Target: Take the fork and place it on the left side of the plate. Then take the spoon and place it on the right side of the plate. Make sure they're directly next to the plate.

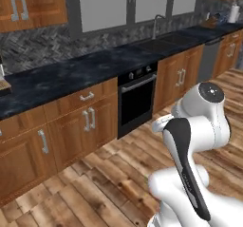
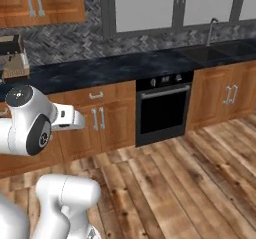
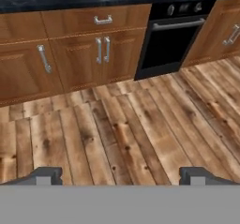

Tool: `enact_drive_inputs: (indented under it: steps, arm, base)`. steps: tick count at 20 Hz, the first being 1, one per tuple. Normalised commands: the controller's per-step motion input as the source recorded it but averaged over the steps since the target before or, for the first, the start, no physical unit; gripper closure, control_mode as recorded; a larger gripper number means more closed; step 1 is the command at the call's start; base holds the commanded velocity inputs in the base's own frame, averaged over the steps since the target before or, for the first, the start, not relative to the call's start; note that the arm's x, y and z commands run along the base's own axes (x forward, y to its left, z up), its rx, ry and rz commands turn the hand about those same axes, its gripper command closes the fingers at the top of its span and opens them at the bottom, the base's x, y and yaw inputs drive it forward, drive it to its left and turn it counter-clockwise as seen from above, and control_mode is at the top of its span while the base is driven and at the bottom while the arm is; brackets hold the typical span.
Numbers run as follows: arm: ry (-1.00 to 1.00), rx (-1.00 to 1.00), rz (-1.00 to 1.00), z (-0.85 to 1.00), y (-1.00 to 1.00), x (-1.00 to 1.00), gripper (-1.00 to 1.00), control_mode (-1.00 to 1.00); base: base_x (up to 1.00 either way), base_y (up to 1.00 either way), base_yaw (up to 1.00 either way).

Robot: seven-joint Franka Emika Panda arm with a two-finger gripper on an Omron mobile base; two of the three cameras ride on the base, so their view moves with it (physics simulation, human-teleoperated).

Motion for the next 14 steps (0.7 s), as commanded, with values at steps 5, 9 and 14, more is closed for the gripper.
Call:
enact_drive_inputs:
  steps: [5, 9, 14]
  arm:
    - [0.0, 0.0, 0.0, 0.0, 0.0, 0.0, -1.0, 1.0]
    - [0.0, 0.0, 0.0, 0.0, 0.0, 0.0, -1.0, 1.0]
    - [0.0, 0.0, 0.0, 0.0, 0.0, 0.0, -1.0, 1.0]
  base:
    - [0.61, 0.73, 0.37]
    - [0.59, 0.84, 0.32]
    - [0.44, 0.99, 0.29]
